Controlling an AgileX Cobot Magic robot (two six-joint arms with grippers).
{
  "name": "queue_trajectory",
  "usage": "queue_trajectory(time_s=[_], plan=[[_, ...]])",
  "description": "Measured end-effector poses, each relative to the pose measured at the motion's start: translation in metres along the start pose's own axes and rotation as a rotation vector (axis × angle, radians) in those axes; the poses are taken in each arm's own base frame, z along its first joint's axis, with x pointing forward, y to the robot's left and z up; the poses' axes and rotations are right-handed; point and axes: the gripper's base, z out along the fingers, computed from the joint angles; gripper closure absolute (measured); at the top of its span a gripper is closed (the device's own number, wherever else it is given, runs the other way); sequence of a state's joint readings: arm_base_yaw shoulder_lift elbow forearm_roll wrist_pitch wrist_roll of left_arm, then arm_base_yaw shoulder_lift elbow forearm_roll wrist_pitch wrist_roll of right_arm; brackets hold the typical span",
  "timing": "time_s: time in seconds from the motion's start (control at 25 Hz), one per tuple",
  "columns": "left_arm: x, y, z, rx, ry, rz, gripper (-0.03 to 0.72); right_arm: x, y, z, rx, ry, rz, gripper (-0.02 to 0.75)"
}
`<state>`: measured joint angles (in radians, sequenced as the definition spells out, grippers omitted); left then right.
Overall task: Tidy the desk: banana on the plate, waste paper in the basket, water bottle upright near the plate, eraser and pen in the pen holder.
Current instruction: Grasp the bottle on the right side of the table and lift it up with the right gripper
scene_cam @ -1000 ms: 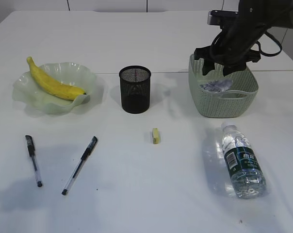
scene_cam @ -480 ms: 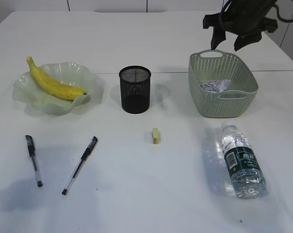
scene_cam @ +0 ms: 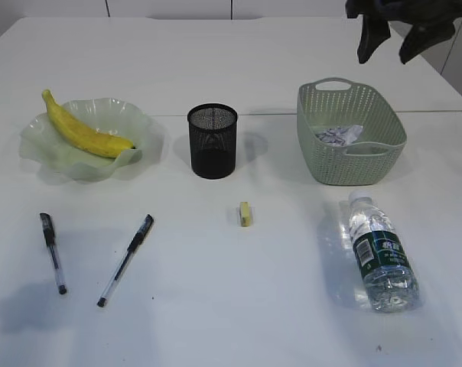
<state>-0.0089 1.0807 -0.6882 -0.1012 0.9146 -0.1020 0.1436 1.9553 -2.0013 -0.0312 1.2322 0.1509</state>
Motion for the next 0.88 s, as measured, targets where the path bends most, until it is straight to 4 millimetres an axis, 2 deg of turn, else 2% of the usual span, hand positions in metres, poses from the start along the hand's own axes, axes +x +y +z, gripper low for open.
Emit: queue_trajectory(time_s=[0.28,0.52,0.68,0.88], plan=[[0.0,0.0,0.0,0.0,-0.001,0.0,0.326,0.002,0.001,-0.02,-0.025,-0.021,-0.012,0.274],[0.0,0.0,0.0,0.0,-0.001,0.0,0.326,0.017,0.0,-0.042,-0.038,-0.028,-0.024,0.274],[0.0,0.0,0.0,0.0,-0.001,0.0,0.326,0.035,-0.003,-0.044,-0.033,0.016,-0.047,0.273],[0.0,0.0,0.0,0.0,-0.001,0.0,0.326,0.064,-0.006,-0.027,-0.024,0.129,-0.058,0.273]])
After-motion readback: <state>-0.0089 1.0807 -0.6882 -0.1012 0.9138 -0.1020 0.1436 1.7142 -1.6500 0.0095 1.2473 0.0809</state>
